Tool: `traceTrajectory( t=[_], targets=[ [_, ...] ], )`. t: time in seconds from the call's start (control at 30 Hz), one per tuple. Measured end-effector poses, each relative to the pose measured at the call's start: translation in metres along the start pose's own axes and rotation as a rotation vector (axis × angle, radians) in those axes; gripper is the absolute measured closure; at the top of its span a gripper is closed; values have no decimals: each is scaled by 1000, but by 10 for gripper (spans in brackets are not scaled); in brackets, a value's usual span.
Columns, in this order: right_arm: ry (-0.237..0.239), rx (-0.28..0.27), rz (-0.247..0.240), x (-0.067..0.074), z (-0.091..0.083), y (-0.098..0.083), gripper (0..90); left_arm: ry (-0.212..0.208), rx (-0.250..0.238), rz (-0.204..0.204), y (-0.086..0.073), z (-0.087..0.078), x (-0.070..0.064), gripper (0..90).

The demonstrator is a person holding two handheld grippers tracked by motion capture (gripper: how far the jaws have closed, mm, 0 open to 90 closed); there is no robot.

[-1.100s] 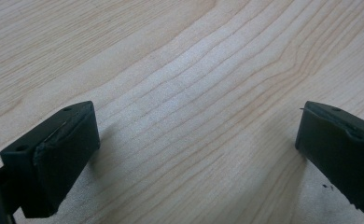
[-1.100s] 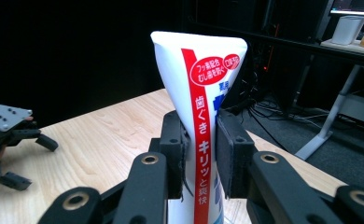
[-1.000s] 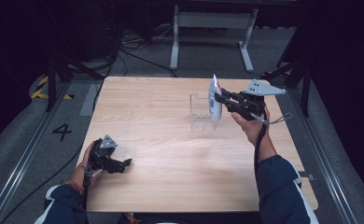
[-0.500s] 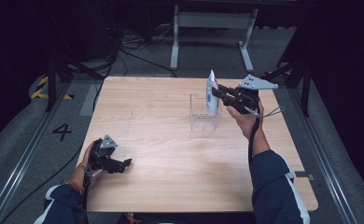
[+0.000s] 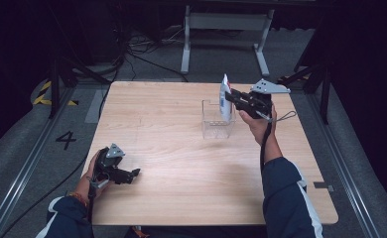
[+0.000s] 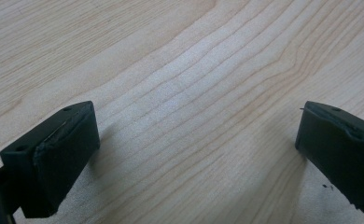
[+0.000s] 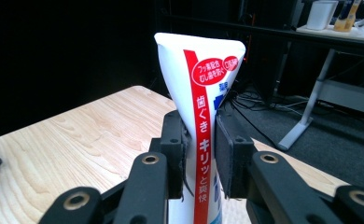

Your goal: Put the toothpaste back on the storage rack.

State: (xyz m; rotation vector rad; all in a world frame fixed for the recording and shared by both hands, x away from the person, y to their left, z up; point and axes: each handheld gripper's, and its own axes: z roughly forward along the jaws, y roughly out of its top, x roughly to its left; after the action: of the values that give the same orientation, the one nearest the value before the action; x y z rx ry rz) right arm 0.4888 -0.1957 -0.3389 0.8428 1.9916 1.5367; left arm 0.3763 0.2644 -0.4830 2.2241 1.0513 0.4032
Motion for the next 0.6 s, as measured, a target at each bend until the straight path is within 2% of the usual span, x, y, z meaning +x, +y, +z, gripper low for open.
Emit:
traceTrajectory(
  t=[0.43,0.47,0.5,0.53,0.6],
  targets=[
    [-19,43,18,-11,20,-28,750,0,0,0,0,0,0,2],
    [-18,35,25,-12,20,-30,834,0,0,0,0,0,0,1],
    [-13,8,38,-12,18,-30,854,0,-1,2,0,0,0,2],
    [-5,-26,72,-13,15,-30,863,0,-1,2,0,0,0,2],
    [-11,-25,63,-13,14,-28,850,0,0,1,0,0,0,1]
  ],
)
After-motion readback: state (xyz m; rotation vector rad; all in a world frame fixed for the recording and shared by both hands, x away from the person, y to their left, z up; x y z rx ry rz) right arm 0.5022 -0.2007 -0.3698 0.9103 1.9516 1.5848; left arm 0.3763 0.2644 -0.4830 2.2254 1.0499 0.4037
